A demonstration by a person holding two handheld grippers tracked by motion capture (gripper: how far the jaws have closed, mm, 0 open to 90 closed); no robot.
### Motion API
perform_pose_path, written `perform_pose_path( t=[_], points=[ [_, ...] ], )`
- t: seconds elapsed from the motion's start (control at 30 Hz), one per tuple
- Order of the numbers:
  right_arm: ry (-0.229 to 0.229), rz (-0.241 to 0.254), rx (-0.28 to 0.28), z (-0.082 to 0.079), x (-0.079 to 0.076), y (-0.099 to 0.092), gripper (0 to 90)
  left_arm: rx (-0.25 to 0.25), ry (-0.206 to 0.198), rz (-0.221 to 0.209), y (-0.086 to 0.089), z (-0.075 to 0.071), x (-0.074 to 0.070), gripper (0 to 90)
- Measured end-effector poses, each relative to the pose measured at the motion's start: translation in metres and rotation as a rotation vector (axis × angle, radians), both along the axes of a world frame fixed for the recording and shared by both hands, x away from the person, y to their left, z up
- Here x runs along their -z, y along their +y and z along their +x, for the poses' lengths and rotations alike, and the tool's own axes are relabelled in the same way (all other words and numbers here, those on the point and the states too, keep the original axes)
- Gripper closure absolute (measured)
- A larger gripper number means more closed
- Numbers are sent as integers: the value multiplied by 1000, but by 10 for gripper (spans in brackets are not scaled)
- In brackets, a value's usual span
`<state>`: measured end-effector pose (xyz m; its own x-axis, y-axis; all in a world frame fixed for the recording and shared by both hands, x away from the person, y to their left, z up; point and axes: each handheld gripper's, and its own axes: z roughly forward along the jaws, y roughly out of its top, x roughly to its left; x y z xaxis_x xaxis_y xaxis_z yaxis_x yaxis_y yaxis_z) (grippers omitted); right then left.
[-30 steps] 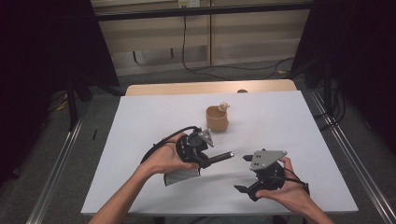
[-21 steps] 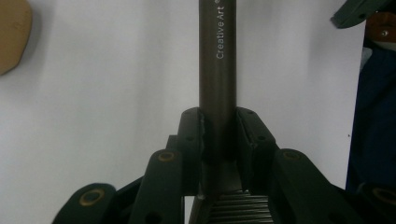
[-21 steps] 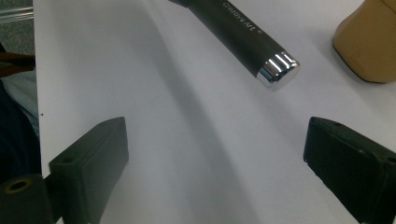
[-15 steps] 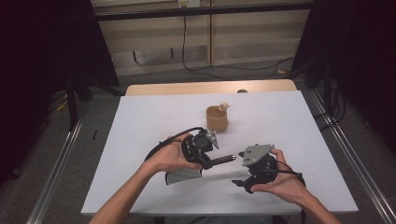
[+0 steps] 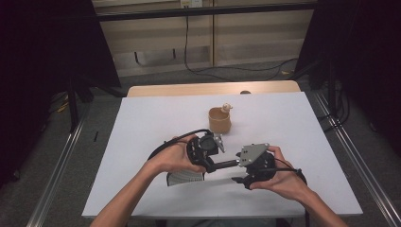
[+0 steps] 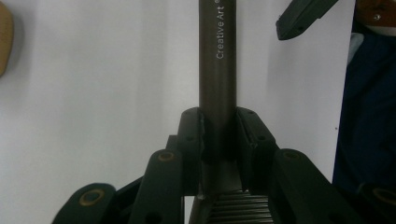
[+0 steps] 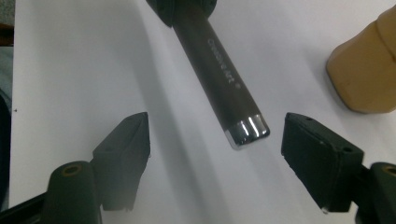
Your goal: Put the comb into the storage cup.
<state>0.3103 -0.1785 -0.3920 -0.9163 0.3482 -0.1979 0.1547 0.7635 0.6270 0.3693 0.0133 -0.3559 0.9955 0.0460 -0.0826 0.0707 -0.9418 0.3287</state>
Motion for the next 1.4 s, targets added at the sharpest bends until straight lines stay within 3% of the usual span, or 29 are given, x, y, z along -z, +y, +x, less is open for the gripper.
perform_pose_path(
  t=[0.13, 0.7, 1.4],
  points=[
    [-24, 1, -10, 2, -3, 2, 278, -1, 0, 6, -2, 1, 2, 730],
    [-80, -91, -88, 5, 1, 20, 512, -9, 29, 18, -6, 6, 6, 730],
    [-116, -123, -119, 9, 5, 25, 660, -13, 53, 20, -7, 7, 7, 730]
  ],
)
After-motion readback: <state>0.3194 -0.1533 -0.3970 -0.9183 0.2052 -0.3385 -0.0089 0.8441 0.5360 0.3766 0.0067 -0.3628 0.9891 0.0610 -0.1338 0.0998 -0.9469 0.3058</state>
